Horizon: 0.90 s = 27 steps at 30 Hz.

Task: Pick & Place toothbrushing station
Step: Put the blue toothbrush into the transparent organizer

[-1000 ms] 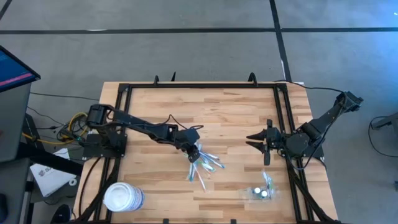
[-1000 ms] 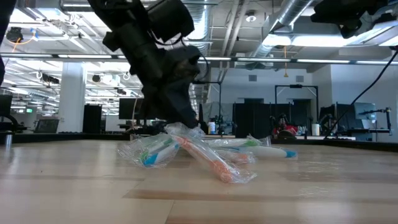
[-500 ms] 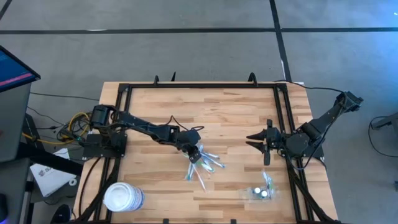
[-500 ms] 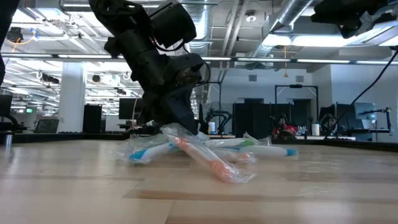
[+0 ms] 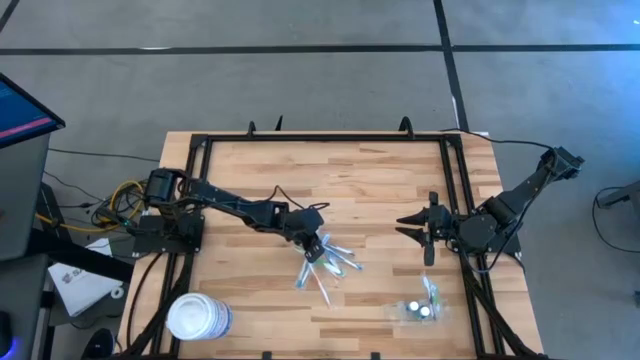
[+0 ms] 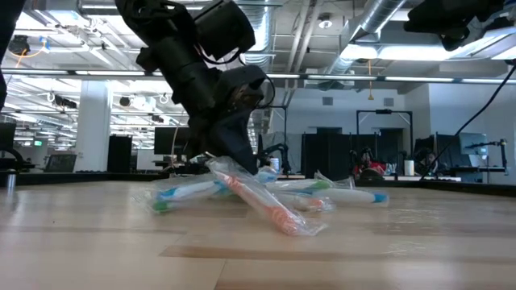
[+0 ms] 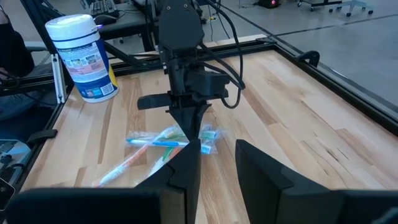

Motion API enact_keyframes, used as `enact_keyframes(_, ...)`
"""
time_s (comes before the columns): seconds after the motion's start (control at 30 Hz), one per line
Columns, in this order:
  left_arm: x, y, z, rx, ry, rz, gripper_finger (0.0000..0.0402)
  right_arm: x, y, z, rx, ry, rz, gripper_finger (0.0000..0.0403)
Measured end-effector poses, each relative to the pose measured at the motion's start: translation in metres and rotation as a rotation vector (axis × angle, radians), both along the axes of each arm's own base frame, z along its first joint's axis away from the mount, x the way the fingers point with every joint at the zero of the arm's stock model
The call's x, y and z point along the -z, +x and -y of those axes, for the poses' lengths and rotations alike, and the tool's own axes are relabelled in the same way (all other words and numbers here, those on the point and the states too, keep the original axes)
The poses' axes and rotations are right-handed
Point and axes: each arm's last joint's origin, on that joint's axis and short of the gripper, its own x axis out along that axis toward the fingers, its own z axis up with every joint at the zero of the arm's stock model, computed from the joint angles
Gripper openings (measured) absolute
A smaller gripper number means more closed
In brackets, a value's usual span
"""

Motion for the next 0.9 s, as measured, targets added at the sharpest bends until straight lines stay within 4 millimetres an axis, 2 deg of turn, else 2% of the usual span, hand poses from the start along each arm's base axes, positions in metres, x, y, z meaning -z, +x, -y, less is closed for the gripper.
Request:
enact_keyframes(0.6, -0.031, 0.022, 0.006, 0.083, 0.061, 0.133, 0.0, 0.0, 0.0, 0.0, 0.0, 0.001, 0.0, 0.0091)
enact_keyframes(0.9, -0.054, 0.037, 0.012, 0.141, 0.124, 0.261, 0.0, 0.0, 0.0, 0.0, 0.0, 0.001, 0.0, 0.0091)
